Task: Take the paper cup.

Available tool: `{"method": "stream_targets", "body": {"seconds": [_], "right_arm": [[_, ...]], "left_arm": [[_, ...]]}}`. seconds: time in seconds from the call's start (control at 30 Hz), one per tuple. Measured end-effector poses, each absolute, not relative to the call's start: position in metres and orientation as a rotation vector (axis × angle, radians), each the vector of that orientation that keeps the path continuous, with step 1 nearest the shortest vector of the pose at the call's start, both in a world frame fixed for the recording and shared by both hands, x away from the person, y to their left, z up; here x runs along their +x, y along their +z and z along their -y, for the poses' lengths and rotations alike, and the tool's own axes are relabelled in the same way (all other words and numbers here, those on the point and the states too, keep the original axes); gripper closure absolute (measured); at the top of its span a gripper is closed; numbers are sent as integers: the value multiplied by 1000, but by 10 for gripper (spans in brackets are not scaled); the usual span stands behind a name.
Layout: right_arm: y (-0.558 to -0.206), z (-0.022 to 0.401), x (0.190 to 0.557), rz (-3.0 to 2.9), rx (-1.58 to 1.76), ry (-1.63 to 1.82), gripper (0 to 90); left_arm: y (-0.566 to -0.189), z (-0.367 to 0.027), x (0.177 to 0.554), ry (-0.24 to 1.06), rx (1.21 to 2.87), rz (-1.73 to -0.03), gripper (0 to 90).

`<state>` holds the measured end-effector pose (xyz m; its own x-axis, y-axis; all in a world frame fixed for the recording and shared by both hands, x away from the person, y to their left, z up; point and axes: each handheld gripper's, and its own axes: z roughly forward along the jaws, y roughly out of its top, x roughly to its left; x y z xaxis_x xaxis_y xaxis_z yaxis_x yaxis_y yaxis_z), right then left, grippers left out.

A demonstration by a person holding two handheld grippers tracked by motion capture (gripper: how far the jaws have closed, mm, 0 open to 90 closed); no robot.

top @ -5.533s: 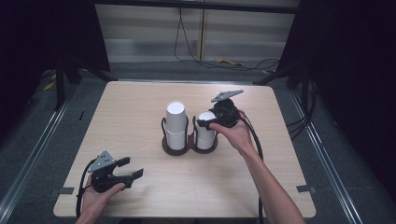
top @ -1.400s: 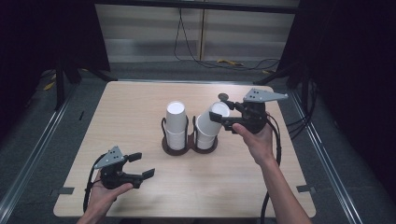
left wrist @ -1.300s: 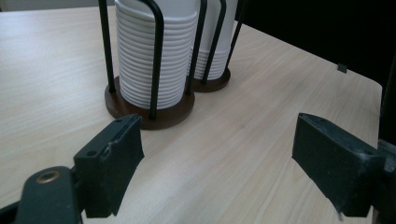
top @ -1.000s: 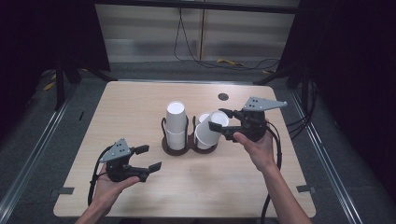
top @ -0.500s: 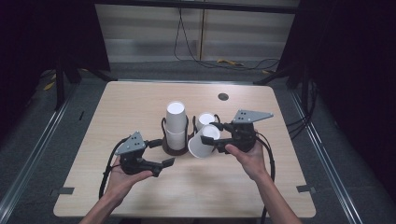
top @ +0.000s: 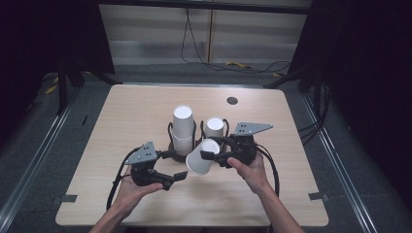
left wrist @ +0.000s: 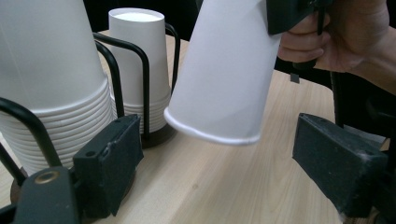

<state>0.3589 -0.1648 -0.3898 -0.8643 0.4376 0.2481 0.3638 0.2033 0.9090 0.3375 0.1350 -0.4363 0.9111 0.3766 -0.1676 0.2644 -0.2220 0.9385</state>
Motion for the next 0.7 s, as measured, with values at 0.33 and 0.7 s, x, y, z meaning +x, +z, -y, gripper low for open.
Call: {"method": "stream_targets", "body": {"seconds": [0.33,0.7], "right_arm": [[-395,159,358,-2407,785,1840,363],[-394,141,351,-2463,724,1867,364]], "left_arm": [[-438,-127,338,80,1815,-446,156],[-448,-115,333,78,1836,-409,158]]}}
